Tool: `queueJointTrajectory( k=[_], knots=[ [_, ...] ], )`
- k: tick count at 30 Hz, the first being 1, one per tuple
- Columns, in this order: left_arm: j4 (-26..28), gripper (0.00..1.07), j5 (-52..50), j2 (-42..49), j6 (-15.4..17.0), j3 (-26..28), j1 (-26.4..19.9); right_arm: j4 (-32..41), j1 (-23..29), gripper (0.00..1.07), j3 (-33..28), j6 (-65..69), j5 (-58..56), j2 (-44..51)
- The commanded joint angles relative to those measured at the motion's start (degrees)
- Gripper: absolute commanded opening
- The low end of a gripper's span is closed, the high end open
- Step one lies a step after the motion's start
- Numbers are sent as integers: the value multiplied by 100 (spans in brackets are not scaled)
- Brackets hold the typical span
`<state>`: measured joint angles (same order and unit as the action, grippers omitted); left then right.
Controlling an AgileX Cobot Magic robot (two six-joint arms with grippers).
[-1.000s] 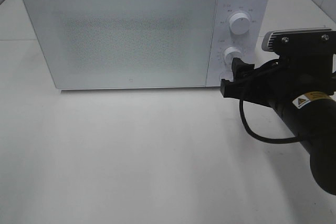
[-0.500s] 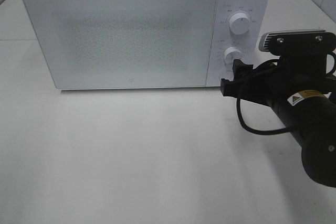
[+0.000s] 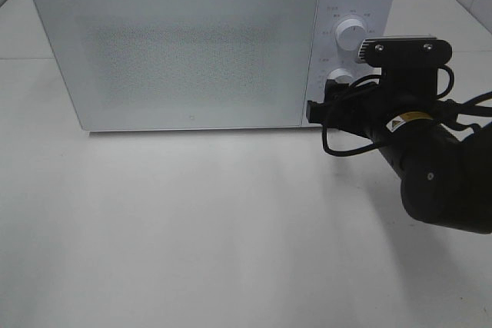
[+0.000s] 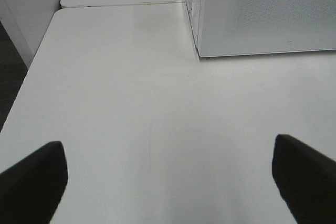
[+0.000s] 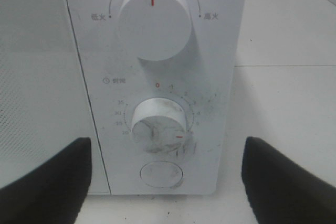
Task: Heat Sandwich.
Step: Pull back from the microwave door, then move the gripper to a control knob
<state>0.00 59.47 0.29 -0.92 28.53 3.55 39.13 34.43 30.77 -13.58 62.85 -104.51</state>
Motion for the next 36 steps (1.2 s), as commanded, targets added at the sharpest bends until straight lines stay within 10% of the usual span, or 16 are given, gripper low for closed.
queueJointTrajectory(
  k=[1, 30, 36],
  knots=[
    [57, 100, -11, 149, -6, -11, -17, -172, -126, 76, 160, 63, -80, -80],
    [52, 100, -11, 143, -6, -11, -17, -710, -579, 76, 1037, 218, -527, -768],
    [52, 100, -11, 143, -6, -11, -17, -710, -579, 49, 1037, 218, -527, -768]
  ],
)
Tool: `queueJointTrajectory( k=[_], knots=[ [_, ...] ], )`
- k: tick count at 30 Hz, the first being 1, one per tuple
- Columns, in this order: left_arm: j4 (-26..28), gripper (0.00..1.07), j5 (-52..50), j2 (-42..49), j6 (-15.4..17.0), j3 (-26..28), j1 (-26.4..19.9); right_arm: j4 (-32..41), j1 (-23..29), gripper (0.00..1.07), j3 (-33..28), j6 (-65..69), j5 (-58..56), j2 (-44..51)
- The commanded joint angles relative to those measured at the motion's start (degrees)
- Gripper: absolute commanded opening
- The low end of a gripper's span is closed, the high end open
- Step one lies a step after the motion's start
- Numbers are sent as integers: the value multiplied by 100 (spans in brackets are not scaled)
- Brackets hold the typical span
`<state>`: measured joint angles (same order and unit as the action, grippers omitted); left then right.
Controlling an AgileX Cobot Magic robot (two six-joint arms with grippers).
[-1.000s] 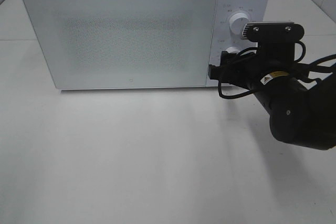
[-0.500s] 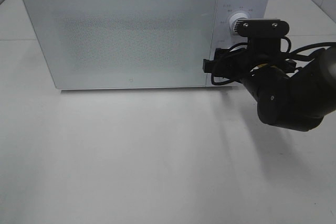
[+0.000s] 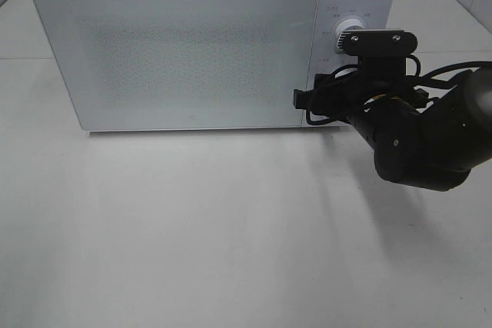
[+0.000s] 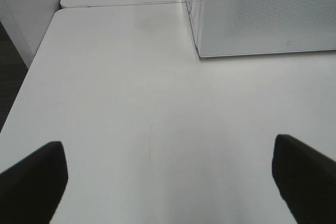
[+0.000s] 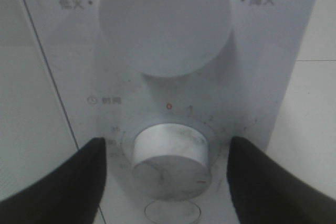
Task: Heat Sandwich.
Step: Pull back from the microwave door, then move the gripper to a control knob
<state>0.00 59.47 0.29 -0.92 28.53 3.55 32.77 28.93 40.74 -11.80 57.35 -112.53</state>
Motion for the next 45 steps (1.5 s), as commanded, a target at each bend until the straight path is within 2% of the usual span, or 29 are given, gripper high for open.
queueJointTrajectory(
  k=[1, 3, 4, 9, 30, 39, 45],
  knots=[
    [52, 100, -11, 143, -6, -11, -17, -74, -29, 49, 40, 40, 23, 34],
    [52, 100, -11, 143, -6, -11, -17, -74, -29, 35, 40, 40, 23, 34],
    [52, 100, -11, 143, -6, -11, -17, -74, -29, 23, 40, 40, 23, 34],
    [52, 100, -11, 143, -6, -11, -17, -74, -29, 9, 40, 40, 23, 34],
    [52, 100, -11, 143, -6, -11, -17, -97, -29, 12, 40, 298, 115, 34],
    [52, 100, -11, 143, -6, -11, -17, -413, -29, 12, 40, 1220, 223, 34],
    [52, 100, -11, 143, -6, -11, -17, -739, -29, 12, 40, 2452, 476, 34]
  ],
)
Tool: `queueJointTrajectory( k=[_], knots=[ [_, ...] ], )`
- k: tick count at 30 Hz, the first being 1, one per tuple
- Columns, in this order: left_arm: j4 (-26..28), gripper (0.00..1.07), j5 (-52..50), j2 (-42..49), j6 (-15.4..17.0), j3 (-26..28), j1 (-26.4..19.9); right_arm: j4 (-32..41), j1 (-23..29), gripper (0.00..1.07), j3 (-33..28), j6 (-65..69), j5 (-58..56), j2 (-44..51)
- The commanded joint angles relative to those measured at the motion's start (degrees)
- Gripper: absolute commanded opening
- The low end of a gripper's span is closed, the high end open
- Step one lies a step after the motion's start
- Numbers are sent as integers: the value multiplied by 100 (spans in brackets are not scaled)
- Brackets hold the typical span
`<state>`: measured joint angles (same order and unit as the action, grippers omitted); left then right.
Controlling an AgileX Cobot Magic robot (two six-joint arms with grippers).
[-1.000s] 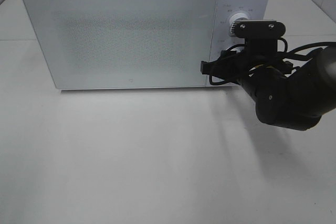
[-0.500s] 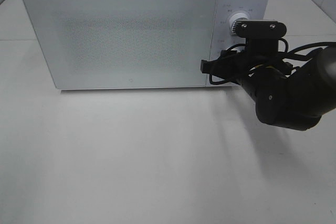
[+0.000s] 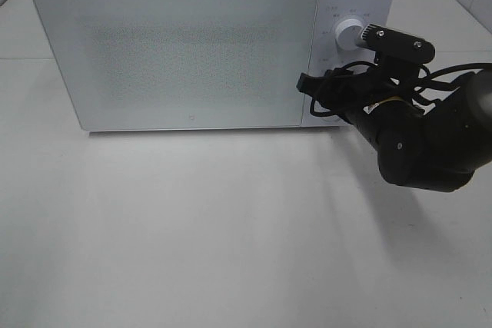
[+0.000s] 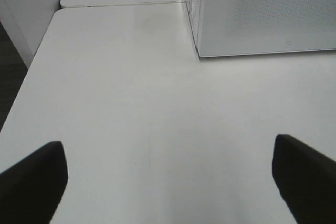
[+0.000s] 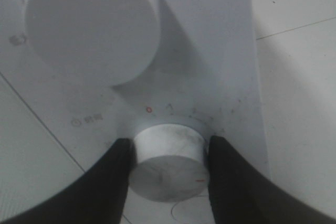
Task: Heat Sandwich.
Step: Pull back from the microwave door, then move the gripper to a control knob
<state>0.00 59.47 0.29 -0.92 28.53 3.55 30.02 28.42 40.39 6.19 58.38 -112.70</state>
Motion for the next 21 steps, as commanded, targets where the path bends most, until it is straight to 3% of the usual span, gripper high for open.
queueJointTrajectory(
  k=[1, 21],
  knots=[
    [52, 100, -11, 143, -6, -11, -17, -464, 23, 12, 74, 859, 407, 52],
    [52, 100, -11, 143, -6, -11, -17, -733, 17, 12, 74, 4326, 693, 52]
  ],
)
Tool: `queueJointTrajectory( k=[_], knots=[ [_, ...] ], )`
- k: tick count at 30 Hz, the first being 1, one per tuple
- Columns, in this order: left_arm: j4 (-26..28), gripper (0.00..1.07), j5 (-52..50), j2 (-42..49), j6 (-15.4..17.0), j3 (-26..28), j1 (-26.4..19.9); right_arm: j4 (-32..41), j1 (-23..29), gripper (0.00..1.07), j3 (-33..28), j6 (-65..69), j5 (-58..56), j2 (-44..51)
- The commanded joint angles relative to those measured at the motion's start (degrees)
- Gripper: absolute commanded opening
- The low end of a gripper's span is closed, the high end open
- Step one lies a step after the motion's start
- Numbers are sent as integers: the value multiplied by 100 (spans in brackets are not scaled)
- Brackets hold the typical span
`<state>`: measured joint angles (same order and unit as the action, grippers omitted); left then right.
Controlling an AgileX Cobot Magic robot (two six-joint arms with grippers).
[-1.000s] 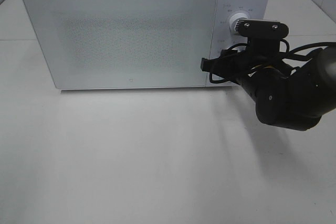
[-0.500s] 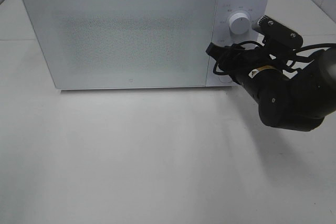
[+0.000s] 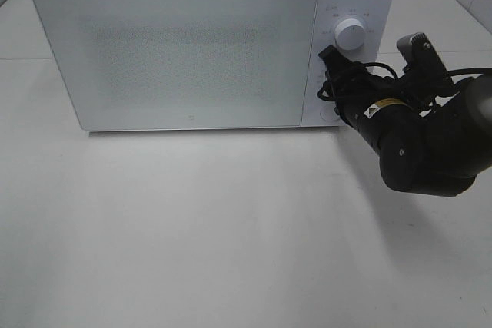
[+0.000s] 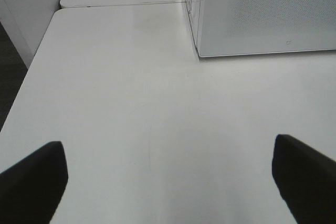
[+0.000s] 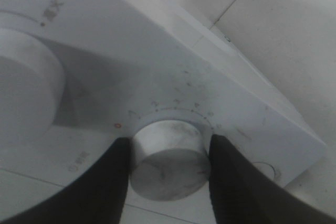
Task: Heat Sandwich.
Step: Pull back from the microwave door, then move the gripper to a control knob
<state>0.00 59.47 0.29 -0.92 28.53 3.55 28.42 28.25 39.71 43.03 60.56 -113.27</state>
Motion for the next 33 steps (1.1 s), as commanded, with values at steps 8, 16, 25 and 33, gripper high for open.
queueJointTrajectory(
  k=[8, 16, 25, 33],
  knots=[
    [52, 100, -11, 143, -6, -11, -17, -516, 34, 12, 143, 2005, 521, 109],
    [52, 100, -11, 143, -6, -11, -17, -516, 34, 12, 143, 3432, 837, 109],
    [52, 100, -11, 143, -6, -11, -17, -516, 34, 13, 143, 5042, 905, 109],
    [52, 100, -11, 143, -6, -11, -17, -516, 34, 14, 143, 5707, 940, 109]
  ],
)
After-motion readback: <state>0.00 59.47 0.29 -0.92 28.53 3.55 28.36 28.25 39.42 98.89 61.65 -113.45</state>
